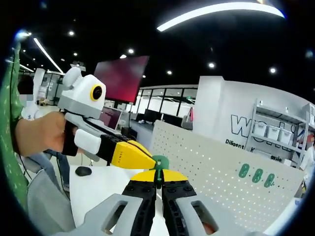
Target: Insert the hook assembly into the mounting plate slot until the hook locks in place.
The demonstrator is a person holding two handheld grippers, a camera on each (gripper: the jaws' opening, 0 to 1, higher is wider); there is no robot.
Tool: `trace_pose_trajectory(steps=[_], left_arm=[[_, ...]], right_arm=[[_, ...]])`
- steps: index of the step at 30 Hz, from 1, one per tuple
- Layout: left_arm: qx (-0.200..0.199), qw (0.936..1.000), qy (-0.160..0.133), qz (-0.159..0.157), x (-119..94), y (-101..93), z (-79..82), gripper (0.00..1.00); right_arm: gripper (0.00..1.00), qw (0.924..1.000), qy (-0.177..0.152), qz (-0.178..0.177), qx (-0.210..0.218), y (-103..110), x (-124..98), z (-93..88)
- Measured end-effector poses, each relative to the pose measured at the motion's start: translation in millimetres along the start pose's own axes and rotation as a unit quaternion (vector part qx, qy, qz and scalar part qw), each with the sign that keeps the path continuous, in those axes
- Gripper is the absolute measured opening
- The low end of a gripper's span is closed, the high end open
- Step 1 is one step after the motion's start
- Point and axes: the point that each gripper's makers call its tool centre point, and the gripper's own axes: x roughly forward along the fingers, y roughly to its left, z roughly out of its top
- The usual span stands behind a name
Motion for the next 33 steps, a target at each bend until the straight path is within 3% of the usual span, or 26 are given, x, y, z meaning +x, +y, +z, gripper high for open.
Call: trace_pose_trajectory(steps=[14, 23, 33], left_arm=[[0.008, 0.9999, 0.006, 0.004, -5, 11.2, -10.3, 0.12], [0.035, 0.9993, 0.014, -0.005, 2, 5.2, -15.3, 0.09], [0.037, 0.9992, 0.015, -0.008, 5, 4.3, -16.6, 0.03]], right_arm=[[0.01, 0.9999, -0.002, -0.007, 0.01, -6, -1, 1.0], [0.01, 0.9997, -0.006, -0.003, 0.023, -3, 2, 4.4], [0.01, 0.9993, -0.011, -0.005, 0.035, -5, 0, 5.9]])
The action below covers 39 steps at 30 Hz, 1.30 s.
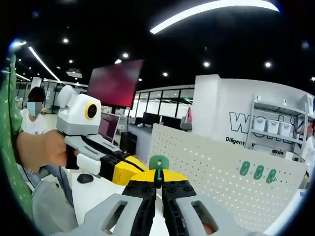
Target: Insert the hook assembly into the mounting plate slot until the hook locks in place.
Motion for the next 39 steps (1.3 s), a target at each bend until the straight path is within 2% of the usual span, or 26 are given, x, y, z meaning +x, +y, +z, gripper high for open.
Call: trace_pose_trajectory(steps=[17, 39], left_arm=[[-0.021, 0.9998, 0.001, -0.005, -1.1, -1.3, -0.6, 0.02], [-0.02, 0.9998, 0.004, -0.007, -1.5, -4.1, -2.0, 0.02]], right_arm=[[0.01, 1.0, -0.003, 0.001, 0.002, 0.4, 0.3, 0.4], [0.01, 1.0, 0.001, 0.0, 0.002, 1.5, -2.0, -1.2]])
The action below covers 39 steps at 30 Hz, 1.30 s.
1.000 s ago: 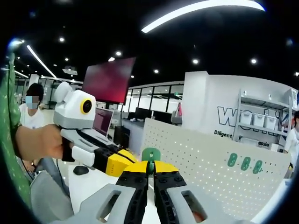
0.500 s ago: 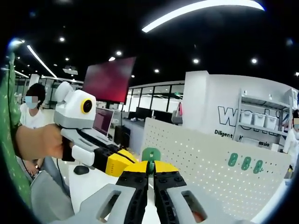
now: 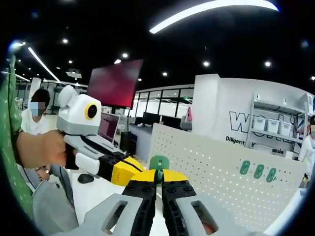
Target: Insert the hook assembly into the mounting plate slot until the hook locks in place.
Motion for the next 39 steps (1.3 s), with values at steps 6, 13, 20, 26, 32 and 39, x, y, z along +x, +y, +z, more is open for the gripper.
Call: trace_pose_trajectory(steps=[6, 13, 20, 26, 32, 39], left_arm=[[0.003, 1.0, -0.002, 0.0, 0, -0.3, 0.3, 0.02], [0.004, 1.0, -0.004, 0.0, -1, -1.0, 1.5, 0.02], [0.002, 1.0, -0.004, -0.001, -1, -0.8, 1.0, 0.03], [0.002, 1.0, -0.004, -0.003, 0, -0.4, 1.2, 0.03], [0.001, 1.0, -0.003, -0.007, 2, -1.4, 0.9, 0.04], [0.001, 1.0, -0.002, -0.006, 3, -1.0, 0.3, 0.06]], right_arm=[[0.01, 1.0, -0.001, 0.0, 0.0, 0, 0, 0.4], [0.01, 1.0, -0.003, -0.002, 0.0, 0, -1, 1.7], [0.01, 1.0, -0.003, -0.005, 0.002, -2, -1, 0.3], [0.01, 0.9999, -0.003, -0.009, 0.003, -6, -1, -1.1], [0.01, 0.9999, -0.003, -0.013, 0.003, -9, -1, -1.6], [0.01, 0.9998, -0.005, -0.02, 0.005, -14, -4, -1.5]])
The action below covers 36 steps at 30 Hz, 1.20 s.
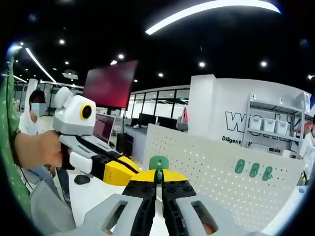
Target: Insert the hook assembly into the mounting plate slot until the hook locks in place.
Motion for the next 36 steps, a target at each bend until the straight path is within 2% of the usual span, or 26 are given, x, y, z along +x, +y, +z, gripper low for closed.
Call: trace_pose_trajectory(steps=[11, 16, 25, 31, 36], left_arm=[[0.005, 0.9999, -0.01, 0.003, -3, 0.3, 4.2, 0.18], [0.005, 0.9998, -0.018, 0.004, -4, 1.4, 6.2, 0.31], [-0.002, 0.9995, -0.031, 0.003, -8, 3.0, 8.1, 0.61], [0.005, 0.9992, -0.038, -0.004, -10, 0.4, 11.6, 0.72], [0.011, 0.999, -0.042, -0.009, -11, -1.4, 12.3, 0.77]], right_arm=[[0.01, 0.9998, -0.003, -0.017, 0.001, -9, -3, 0.5], [0.01, 0.9996, -0.002, -0.03, -0.002, -17, -5, 0.4], [0.01, 0.9983, -0.004, -0.057, 0.0, -34, -8, 3.1], [0.01, 0.9972, -0.011, -0.075, 0.001, -46, -8, 7.8], [0.01, 0.9965, -0.013, -0.083, 0.0, -49, -8, 9.4]])
